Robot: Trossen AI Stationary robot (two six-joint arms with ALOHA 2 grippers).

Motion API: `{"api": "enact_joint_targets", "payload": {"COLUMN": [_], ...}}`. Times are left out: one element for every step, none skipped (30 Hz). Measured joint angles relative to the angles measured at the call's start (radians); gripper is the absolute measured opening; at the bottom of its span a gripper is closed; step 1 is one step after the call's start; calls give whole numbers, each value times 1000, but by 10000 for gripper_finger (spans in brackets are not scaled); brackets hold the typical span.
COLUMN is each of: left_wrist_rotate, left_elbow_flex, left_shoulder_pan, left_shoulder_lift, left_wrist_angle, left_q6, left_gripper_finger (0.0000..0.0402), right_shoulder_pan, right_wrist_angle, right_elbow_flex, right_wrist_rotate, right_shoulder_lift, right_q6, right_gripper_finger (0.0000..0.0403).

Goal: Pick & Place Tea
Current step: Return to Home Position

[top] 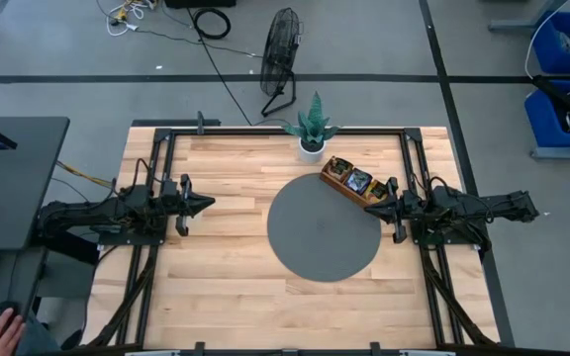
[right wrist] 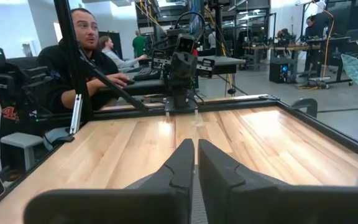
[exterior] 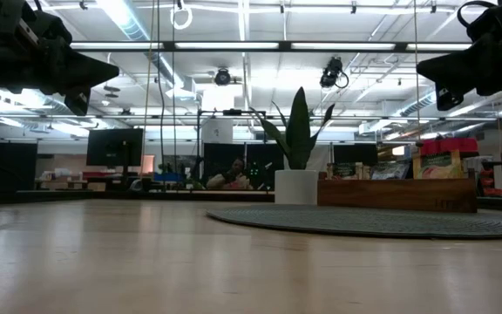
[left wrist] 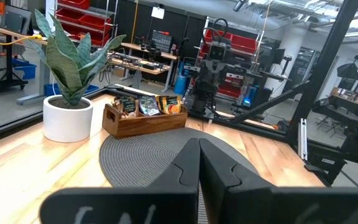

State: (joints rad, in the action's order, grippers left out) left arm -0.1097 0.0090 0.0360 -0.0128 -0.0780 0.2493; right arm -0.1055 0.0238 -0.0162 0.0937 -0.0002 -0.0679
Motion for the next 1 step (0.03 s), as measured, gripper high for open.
{"api": "enact_joint_targets", "payload": {"left_wrist_rotate": [0], "left_elbow_flex": [0], "left_shoulder_pan": [0], "left_shoulder_lift": [0], "left_wrist_angle": [0], "left_q6": [0], "left_gripper_finger": [3], "right_shoulder_pan": [0], "right_wrist_angle": [0], "right_elbow_flex": [0], "right_wrist_rotate": [0], "right_shoulder_lift": [0], "right_q6": [0], "right_gripper_finger": [30]}}
